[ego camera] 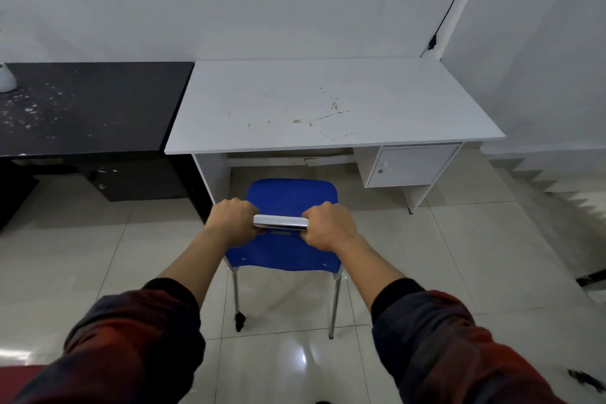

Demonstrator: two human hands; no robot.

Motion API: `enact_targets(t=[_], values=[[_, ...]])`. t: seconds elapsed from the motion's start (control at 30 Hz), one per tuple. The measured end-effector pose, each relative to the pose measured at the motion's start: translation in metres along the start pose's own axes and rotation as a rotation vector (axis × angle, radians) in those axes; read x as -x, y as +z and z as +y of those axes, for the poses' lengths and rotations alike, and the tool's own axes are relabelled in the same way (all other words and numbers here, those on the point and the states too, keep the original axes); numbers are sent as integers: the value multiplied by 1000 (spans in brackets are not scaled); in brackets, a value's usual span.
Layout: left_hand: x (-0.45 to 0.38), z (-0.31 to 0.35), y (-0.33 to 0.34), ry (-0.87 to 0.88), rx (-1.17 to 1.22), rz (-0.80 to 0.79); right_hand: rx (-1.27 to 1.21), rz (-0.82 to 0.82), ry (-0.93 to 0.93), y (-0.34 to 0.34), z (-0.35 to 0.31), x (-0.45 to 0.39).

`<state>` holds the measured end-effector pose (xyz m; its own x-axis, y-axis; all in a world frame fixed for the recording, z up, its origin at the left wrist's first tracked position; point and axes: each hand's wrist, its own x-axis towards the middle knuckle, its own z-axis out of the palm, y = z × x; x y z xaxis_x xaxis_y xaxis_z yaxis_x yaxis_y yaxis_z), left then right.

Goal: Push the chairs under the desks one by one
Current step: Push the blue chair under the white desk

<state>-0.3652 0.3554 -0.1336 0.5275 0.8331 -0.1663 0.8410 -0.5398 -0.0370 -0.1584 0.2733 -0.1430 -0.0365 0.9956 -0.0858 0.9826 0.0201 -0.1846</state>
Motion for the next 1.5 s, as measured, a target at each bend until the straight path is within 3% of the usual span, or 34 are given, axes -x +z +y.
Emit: enact_targets(t=[0.27,0.5,0.77,1.2,1.5], values=[[-12,51,4,-28,8,34,17,-44,-40,-11,56,-4],[-16,25,3,-60,-10,0,-8,-12,-61,4,36,-17],[-42,46,2,-96,35,2,29,-55,-83,-8,71,-35],[-100,-29,-29,5,34,7,16,11,48,-23,29,-99],[-122,5,-18,57,54,37,17,-103,124,-39,74,-114]])
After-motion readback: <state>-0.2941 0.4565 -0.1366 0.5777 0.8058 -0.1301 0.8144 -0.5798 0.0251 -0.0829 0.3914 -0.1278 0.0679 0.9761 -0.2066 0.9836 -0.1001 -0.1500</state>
